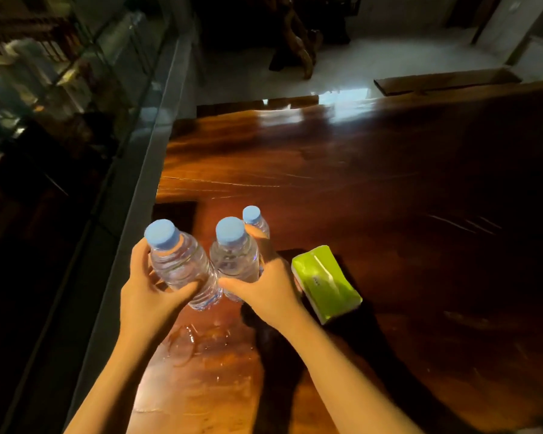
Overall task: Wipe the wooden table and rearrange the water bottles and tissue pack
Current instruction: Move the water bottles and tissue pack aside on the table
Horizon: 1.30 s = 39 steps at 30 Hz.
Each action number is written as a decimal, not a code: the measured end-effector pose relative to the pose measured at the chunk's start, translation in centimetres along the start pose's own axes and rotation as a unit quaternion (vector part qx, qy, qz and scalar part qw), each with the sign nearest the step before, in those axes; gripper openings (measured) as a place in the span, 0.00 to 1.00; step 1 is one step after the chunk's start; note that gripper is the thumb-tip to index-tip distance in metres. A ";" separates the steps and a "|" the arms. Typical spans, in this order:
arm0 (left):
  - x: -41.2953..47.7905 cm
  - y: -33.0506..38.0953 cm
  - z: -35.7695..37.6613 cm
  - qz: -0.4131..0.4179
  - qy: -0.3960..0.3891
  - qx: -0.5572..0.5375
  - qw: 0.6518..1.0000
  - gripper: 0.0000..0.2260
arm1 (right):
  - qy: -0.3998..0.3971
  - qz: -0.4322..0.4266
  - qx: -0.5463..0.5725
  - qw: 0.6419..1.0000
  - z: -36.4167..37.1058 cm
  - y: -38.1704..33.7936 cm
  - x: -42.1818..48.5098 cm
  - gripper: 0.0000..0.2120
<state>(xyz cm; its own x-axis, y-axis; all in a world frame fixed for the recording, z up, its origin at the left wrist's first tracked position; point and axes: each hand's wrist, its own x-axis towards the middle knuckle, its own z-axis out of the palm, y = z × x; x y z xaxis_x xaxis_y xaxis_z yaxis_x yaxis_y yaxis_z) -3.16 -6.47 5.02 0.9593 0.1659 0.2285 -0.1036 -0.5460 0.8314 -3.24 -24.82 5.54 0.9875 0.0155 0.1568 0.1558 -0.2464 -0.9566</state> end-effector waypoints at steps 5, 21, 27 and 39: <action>-1.7 7.1 3.8 0.016 0.003 -0.025 1.000 0.40 | -0.013 -0.028 0.003 1.000 -6.6 -0.4 0.1 0.34; 0.8 16.5 30.2 -0.053 -0.144 -0.065 0.986 0.31 | 0.151 0.167 -0.062 0.972 -29.0 12.5 4.5 0.28; 2.7 16.3 36.5 -0.042 -0.175 -0.026 0.983 0.31 | 0.157 0.177 -0.055 0.970 -33.1 16.6 6.6 0.33; 4.8 15.4 40.7 -0.047 -0.176 -0.039 0.983 0.33 | 0.163 0.177 -0.037 0.970 -35.5 20.9 9.1 0.36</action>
<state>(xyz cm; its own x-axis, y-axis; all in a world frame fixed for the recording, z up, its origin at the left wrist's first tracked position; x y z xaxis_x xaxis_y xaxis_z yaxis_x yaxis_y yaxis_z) 10.59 -47.51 -1.72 0.9956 -0.0888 -0.0290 -0.0168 -0.4752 0.8797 8.20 -64.25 -4.30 0.9174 -0.3862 -0.0966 -0.2048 -0.2498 -0.9464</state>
